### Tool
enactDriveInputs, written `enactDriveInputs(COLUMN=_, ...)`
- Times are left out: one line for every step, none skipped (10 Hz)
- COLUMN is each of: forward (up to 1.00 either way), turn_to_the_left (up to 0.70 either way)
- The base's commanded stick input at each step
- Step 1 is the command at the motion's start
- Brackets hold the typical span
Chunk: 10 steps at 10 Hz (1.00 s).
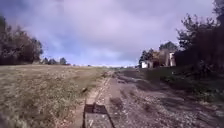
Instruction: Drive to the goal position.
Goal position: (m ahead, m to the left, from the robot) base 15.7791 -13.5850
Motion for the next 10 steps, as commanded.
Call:
enactDriveInputs(forward=0.7, turn_to_the_left=-0.13)
enactDriveInputs(forward=0.7, turn_to_the_left=-0.13)
enactDriveInputs(forward=0.7, turn_to_the_left=-0.13)
enactDriveInputs(forward=0.7, turn_to_the_left=-0.13)
enactDriveInputs(forward=0.7, turn_to_the_left=-0.13)
enactDriveInputs(forward=0.7, turn_to_the_left=-0.13)
enactDriveInputs(forward=0.7, turn_to_the_left=-0.13)
enactDriveInputs(forward=0.7, turn_to_the_left=-0.13)
enactDriveInputs(forward=0.7, turn_to_the_left=-0.13)
enactDriveInputs(forward=0.7, turn_to_the_left=-0.13)
